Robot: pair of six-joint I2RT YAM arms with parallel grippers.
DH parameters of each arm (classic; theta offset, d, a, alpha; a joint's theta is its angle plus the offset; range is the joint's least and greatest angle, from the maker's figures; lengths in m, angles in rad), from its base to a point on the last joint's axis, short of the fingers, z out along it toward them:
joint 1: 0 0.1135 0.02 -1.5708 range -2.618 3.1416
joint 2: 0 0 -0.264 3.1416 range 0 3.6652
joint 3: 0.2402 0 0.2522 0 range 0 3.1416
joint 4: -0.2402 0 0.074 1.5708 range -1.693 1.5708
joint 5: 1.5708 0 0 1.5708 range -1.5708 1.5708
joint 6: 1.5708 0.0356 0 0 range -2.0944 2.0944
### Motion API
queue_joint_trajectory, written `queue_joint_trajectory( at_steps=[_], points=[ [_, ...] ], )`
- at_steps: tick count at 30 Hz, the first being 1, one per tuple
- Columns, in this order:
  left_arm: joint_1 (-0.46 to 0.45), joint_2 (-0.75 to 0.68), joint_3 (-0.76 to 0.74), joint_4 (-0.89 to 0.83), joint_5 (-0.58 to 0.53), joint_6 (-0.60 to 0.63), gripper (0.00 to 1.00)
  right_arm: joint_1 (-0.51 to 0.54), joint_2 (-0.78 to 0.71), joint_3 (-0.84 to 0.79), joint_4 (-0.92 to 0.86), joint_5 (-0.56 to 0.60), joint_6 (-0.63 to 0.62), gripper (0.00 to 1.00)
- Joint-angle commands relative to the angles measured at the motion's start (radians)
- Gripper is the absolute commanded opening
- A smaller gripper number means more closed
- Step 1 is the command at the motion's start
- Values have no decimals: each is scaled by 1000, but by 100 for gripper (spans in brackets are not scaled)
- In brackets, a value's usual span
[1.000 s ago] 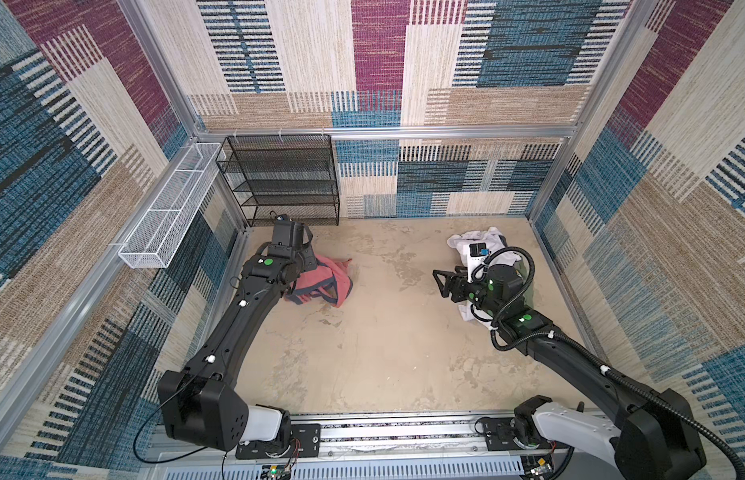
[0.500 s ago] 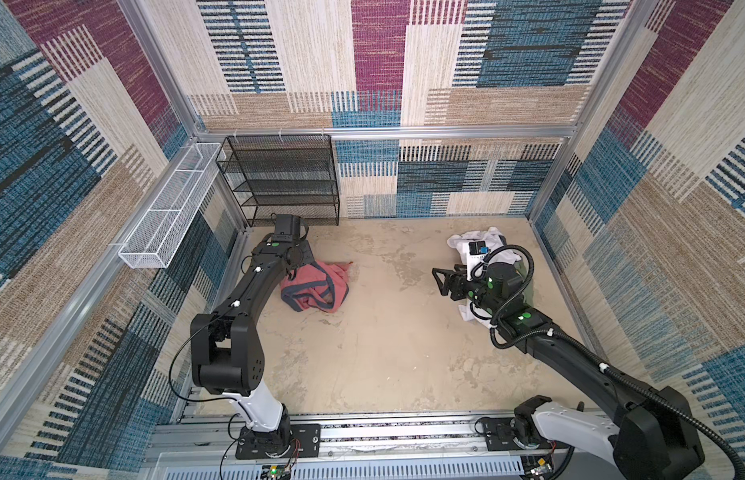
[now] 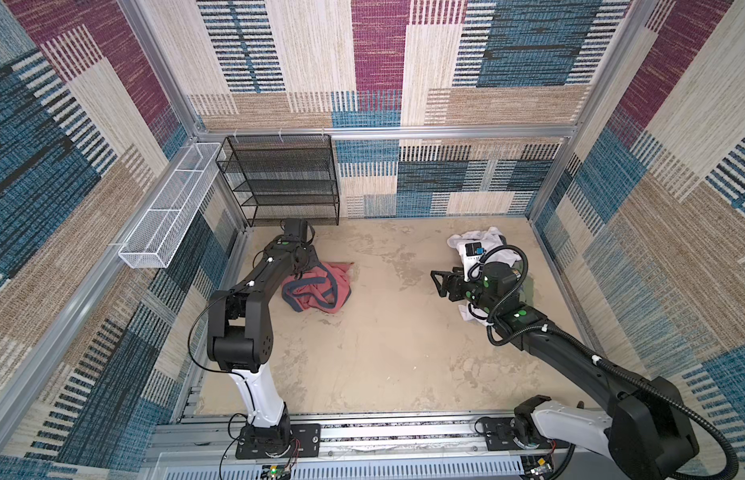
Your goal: Pick out a specific cloth from the pile
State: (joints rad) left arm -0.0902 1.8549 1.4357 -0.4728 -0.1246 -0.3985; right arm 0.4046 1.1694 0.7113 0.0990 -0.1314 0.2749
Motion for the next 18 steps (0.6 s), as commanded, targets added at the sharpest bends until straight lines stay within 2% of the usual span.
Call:
queue_joint_trajectory(
  at_steps=[1,6,11,15,18],
  points=[
    [0,-28,-16,40,25,-22,39,0,-5,5,17,-15,2,82],
    [-29,-100,-23,35,31,7,44,0,6,9,20,-19,3,82],
    [-143,-175,-39,8,-40,77,44,0,-6,8,24,-28,10,82],
    [-248,-166,-36,-10,-62,91,46,-1,-24,-11,29,-32,13,82],
    [-287,-112,-16,-10,-25,75,55,0,-33,-16,23,-32,17,82]
  ],
)
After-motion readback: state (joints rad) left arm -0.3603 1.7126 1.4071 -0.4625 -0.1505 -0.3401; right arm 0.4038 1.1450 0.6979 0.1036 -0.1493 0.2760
